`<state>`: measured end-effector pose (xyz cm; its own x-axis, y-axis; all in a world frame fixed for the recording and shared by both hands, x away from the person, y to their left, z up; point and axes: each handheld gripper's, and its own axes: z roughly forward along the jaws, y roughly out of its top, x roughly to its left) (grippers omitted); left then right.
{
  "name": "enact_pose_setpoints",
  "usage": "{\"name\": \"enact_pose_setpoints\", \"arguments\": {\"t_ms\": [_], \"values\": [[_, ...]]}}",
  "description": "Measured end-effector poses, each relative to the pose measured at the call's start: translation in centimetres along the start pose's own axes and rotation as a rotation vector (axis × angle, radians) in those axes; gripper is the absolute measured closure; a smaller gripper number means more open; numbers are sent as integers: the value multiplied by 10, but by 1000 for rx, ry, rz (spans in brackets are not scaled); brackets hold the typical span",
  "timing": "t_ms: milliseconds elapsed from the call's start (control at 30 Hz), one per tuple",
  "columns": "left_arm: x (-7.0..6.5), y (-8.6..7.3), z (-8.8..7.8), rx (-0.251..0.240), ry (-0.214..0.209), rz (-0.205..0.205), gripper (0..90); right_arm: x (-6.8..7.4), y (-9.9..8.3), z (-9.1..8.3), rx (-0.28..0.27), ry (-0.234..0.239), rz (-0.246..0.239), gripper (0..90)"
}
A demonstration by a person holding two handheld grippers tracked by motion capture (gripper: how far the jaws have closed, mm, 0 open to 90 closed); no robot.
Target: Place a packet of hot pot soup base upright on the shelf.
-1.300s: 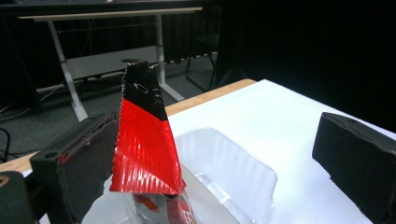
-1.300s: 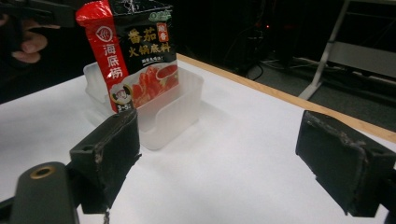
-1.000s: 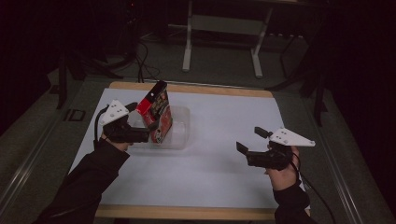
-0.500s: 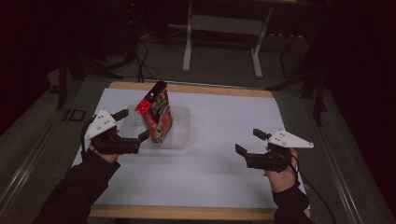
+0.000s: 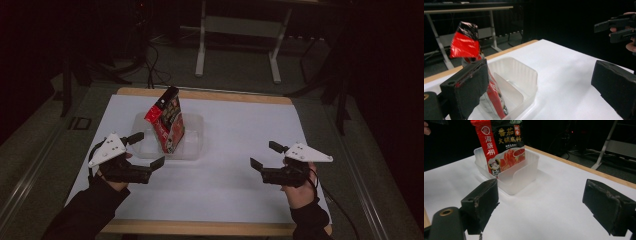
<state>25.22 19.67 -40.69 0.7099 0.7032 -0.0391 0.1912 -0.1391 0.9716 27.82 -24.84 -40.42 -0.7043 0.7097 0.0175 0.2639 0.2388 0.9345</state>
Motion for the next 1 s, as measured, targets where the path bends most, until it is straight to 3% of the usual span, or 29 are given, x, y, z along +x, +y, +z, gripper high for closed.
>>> {"name": "enact_pose_setpoints", "arguments": {"t_ms": [500, 1000], "values": [[-14, -26, 6, 66, -76, 7, 16, 4, -18, 0, 14, 25, -3, 137], [-17, -59, 9, 135, -96, 5, 16, 10, -29, 2, 33, 31, -19, 132]]}}
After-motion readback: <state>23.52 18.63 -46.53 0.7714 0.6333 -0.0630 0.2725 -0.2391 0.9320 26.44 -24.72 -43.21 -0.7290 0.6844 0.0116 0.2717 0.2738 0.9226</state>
